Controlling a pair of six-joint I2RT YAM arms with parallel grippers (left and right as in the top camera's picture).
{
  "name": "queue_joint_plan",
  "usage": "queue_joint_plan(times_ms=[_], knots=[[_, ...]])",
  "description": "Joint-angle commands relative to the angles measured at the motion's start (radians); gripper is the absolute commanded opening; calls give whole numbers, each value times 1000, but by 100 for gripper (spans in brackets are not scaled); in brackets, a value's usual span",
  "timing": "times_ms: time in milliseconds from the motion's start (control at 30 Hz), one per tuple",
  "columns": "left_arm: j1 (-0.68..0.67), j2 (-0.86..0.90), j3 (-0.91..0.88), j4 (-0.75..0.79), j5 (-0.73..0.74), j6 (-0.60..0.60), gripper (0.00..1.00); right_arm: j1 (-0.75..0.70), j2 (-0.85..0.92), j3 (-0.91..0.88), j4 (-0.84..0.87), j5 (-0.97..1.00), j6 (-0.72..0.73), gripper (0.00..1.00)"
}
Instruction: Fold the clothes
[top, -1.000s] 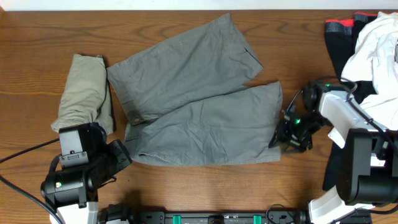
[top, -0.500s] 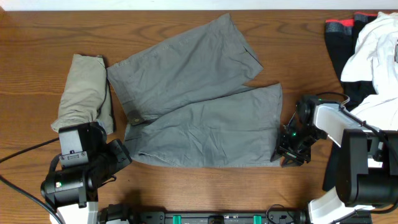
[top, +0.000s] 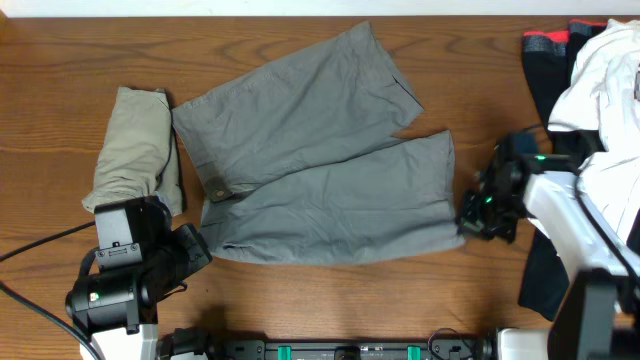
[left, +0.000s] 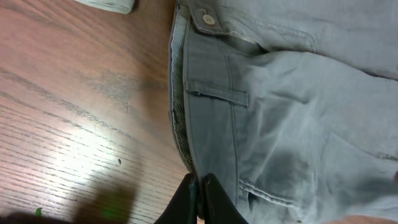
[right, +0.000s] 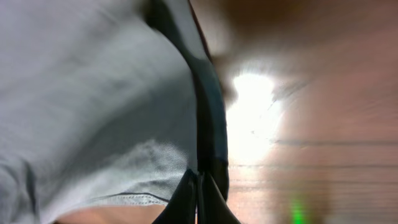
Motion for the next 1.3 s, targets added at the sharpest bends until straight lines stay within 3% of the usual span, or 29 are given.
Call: queue_joint_plan(times_ms=[0,433,733,967,1267], knots=[[3,-6,1,0,26,12,6,-46,-72,53,-13,39,3,1],[3,-17,1,-172,241,2,6,-276,-190,264,-89,44,-13,1],[3,-111,5,-289,259,5,6,-282,-245,418,-155,68,-12,1],[3,-142,5,-249,225,5,6,-206,-202,413,-176,41,-16,2],[3,-142,4,-190,220,5,6,-114,-59,227,-305,-12,-42,29]])
